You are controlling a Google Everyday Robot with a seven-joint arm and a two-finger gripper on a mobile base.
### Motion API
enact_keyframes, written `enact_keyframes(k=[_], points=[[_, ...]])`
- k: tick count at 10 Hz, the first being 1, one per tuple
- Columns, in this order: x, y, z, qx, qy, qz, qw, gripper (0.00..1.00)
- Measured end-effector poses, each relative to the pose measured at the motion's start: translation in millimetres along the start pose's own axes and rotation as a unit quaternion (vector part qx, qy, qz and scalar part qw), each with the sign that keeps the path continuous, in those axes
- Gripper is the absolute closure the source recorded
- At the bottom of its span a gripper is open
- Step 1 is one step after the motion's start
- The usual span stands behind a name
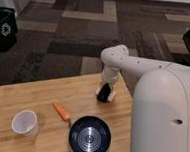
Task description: Place the eraser on the white sponge
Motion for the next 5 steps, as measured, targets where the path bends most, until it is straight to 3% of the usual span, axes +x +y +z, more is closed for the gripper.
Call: enact_keyframes(k=[5], points=[[0.1,-0.1,0.2,0.000,0.000,0.000,1.0000,0.20]])
